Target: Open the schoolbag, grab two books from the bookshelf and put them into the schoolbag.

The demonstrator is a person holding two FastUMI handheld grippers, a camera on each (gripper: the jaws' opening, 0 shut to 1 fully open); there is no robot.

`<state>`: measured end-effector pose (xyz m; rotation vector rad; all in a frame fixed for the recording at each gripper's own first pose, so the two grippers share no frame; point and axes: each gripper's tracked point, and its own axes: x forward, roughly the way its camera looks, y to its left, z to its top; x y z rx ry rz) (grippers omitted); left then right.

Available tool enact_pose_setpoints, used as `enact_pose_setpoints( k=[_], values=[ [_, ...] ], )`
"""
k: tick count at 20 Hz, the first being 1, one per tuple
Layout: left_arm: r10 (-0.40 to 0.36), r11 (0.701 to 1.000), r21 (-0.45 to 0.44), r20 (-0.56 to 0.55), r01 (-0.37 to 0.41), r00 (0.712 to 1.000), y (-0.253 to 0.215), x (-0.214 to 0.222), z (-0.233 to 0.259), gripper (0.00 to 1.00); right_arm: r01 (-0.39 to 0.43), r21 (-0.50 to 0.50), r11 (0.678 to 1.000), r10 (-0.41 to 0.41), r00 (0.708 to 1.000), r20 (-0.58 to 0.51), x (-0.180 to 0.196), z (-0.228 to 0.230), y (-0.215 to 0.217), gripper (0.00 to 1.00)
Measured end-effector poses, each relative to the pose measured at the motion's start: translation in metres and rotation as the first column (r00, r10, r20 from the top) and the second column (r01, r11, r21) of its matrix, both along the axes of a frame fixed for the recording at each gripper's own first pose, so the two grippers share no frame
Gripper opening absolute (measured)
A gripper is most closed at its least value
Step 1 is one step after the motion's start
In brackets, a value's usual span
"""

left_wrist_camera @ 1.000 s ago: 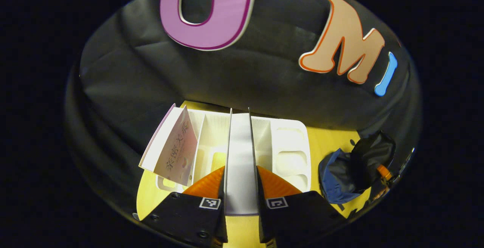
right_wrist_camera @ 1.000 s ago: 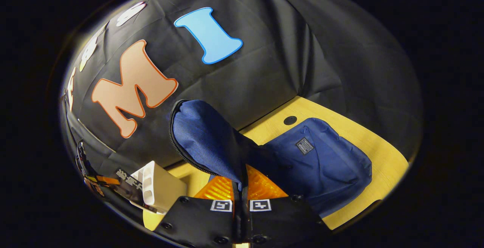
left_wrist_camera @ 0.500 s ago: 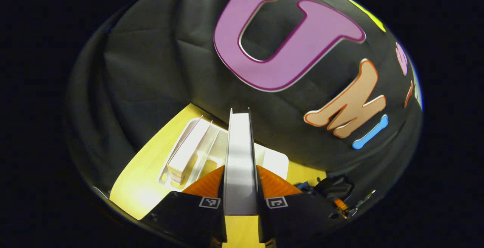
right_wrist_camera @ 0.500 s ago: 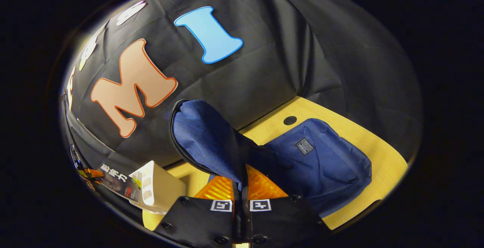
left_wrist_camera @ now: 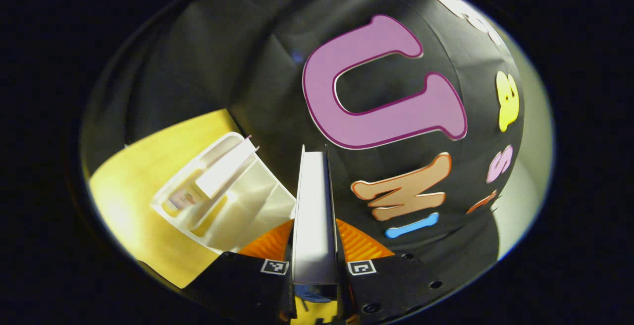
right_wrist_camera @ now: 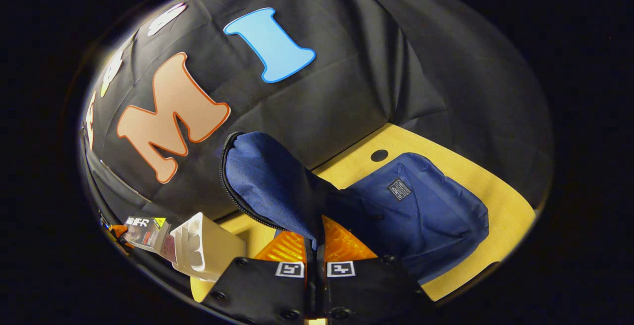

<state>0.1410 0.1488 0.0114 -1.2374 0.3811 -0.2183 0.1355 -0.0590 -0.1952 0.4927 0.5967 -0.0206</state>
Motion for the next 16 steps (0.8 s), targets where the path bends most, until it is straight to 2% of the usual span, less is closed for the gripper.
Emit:
enact_pose_setpoints(
  k=[1, 2, 3, 8, 16],
  values=[
    [0.005, 0.999, -0.047, 0.004, -0.005, 1.000, 0.000, 0.000, 0.002, 0.28, -0.001, -0.001, 1.000, 0.001, 1.000, 0.000, 0.000, 0.000, 0.000, 0.05],
    [0.011, 0.997, -0.077, 0.008, -0.011, 1.000, 0.001, -0.001, 0.004, 0.28, -0.001, -0.002, 1.000, 0.001, 1.000, 0.004, 0.000, 0.002, 0.000, 0.01],
    [0.015, 0.996, -0.092, 0.013, -0.014, 1.000, 0.002, -0.001, 0.006, 0.29, -0.001, 0.000, 1.000, 0.001, 1.000, 0.006, 0.002, 0.003, -0.001, 0.03],
    [-0.010, 0.996, -0.089, 0.020, 0.012, 1.000, -0.013, 0.001, 0.005, 0.28, -0.001, 0.010, 1.000, 0.001, 1.000, 0.001, 0.001, 0.004, -0.002, 0.01],
    [-0.128, 0.986, -0.114, -0.017, 0.126, 0.992, -0.103, 0.026, -0.012, 0.28, -0.024, 0.012, 1.000, 0.025, 1.000, -0.003, -0.003, -0.001, 0.003, 0.02]
  ],
)
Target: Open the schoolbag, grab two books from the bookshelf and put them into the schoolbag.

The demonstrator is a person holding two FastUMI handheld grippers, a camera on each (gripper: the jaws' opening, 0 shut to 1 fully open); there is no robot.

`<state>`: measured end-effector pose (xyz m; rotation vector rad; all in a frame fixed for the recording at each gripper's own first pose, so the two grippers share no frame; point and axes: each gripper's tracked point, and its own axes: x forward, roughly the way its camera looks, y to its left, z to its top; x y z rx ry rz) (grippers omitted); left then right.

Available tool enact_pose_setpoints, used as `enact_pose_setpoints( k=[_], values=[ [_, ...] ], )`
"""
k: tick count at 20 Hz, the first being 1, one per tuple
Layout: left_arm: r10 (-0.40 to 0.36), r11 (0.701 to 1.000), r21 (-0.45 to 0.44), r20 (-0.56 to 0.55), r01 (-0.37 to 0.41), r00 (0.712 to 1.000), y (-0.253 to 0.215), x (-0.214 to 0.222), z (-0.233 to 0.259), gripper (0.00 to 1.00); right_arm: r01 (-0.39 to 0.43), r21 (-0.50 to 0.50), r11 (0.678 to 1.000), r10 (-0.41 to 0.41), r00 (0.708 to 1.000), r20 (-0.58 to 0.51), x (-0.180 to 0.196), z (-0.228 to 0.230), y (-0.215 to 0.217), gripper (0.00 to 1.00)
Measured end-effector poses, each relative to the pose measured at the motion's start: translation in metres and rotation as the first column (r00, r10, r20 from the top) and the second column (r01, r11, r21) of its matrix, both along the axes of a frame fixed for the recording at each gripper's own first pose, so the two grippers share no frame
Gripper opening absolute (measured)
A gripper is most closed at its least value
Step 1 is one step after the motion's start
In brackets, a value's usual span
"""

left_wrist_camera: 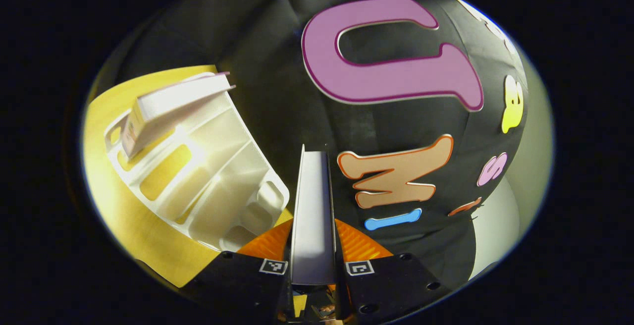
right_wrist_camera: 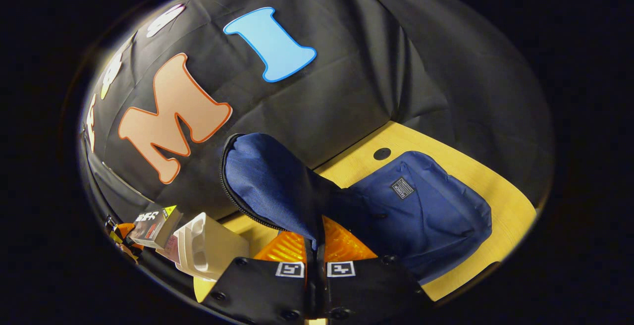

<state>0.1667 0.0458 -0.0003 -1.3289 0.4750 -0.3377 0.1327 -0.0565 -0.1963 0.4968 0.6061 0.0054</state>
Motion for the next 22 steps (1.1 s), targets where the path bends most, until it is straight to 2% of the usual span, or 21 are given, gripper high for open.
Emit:
enact_pose_setpoints(
  k=[3, 7, 8, 10, 14, 15, 17, 18, 22],
  values=[
    [-0.053, 0.999, 0.009, -0.029, 0.054, 0.998, -0.044, 0.007, -0.008, 0.28, -0.005, 0.005, 1.000, 0.005, 1.000, 0.003, 0.000, 0.001, 0.000, 0.01],
    [-0.127, 0.990, 0.056, -0.073, 0.131, 0.989, -0.106, 0.010, -0.021, 0.28, -0.004, 0.017, 1.000, 0.004, 1.000, 0.005, 0.001, 0.002, 0.000, 0.05],
    [-0.147, 0.986, 0.071, -0.080, 0.153, 0.986, -0.121, 0.009, -0.025, 0.28, -0.005, 0.019, 1.000, 0.005, 1.000, 0.006, 0.001, 0.001, 0.000, 0.01],
    [-0.180, 0.979, 0.078, -0.095, 0.187, 0.979, -0.151, 0.012, -0.034, 0.28, -0.012, 0.025, 1.000, 0.012, 1.000, 0.006, 0.000, 0.001, 0.001, 0.01],
    [-0.214, 0.969, 0.095, -0.134, 0.228, 0.968, -0.201, 0.014, -0.059, 0.29, -0.034, 0.022, 0.999, 0.034, 0.999, 0.007, 0.001, 0.004, 0.000, 0.05],
    [-0.220, 0.968, 0.093, -0.147, 0.235, 0.964, -0.210, 0.014, -0.065, 0.28, -0.036, 0.026, 0.999, 0.035, 0.999, 0.008, 0.001, 0.005, 0.001, 0.01],
    [-0.235, 0.965, 0.079, -0.168, 0.251, 0.957, -0.233, 0.014, -0.075, 0.29, -0.041, 0.035, 0.999, 0.040, 0.999, 0.006, 0.000, 0.006, 0.001, 0.01],
    [-0.241, 0.964, 0.074, -0.173, 0.256, 0.955, -0.243, 0.014, -0.082, 0.28, -0.044, 0.037, 0.998, 0.043, 0.999, 0.008, 0.000, 0.005, 0.002, 0.05],
    [-0.257, 0.957, 0.080, -0.202, 0.277, 0.945, -0.284, 0.015, -0.103, 0.28, -0.054, 0.039, 0.998, 0.054, 0.998, 0.011, 0.000, 0.004, 0.002, 0.02]
  ],
)
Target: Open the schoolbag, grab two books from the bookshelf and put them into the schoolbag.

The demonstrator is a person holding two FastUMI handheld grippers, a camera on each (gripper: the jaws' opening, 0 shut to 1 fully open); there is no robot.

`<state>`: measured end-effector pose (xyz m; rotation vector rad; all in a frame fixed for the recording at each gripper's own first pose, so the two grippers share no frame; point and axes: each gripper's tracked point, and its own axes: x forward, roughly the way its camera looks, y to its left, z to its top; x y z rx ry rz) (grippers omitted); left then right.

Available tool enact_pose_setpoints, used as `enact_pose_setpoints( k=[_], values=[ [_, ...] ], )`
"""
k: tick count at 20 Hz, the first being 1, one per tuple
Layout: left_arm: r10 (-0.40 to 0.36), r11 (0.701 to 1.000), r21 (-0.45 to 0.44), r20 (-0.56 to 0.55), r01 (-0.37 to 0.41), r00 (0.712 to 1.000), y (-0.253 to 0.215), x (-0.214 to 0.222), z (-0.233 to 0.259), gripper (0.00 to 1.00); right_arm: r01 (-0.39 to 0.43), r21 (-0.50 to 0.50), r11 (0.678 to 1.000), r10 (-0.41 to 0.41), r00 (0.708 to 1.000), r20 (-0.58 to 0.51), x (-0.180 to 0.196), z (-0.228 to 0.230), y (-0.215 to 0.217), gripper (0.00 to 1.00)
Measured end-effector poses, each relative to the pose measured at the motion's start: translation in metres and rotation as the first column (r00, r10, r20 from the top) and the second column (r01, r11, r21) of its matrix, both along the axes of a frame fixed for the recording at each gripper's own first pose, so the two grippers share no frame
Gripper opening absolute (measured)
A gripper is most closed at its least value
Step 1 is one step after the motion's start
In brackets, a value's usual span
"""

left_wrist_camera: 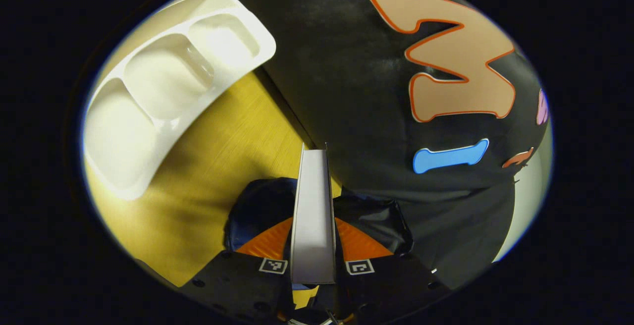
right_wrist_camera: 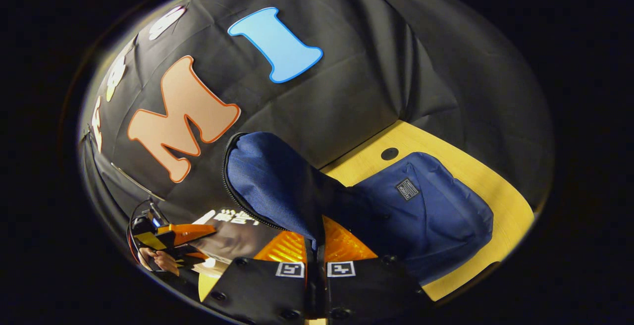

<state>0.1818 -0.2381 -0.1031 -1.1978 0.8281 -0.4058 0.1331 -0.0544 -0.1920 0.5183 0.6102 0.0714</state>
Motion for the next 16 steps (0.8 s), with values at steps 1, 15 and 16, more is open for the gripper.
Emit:
enact_pose_setpoints(
  k=[1, 15, 16],
  values=[
    [-0.005, 1.000, 0.003, -0.016, 0.005, 1.000, -0.008, -0.001, -0.004, 0.28, 0.001, 0.003, 1.000, -0.001, 1.000, 0.001, 0.001, 0.000, 0.000, 0.02],
    [-0.050, 0.999, -0.009, -0.089, 0.049, 0.995, -0.108, -0.012, -0.050, 0.28, -0.010, 0.027, 1.000, 0.009, 1.000, 0.004, 0.000, 0.016, -0.006, 0.05],
    [-0.051, 0.999, -0.017, -0.092, 0.050, 0.994, -0.115, -0.015, -0.053, 0.29, -0.011, 0.024, 1.000, 0.011, 1.000, 0.005, 0.000, 0.018, -0.005, 0.05]
  ],
)
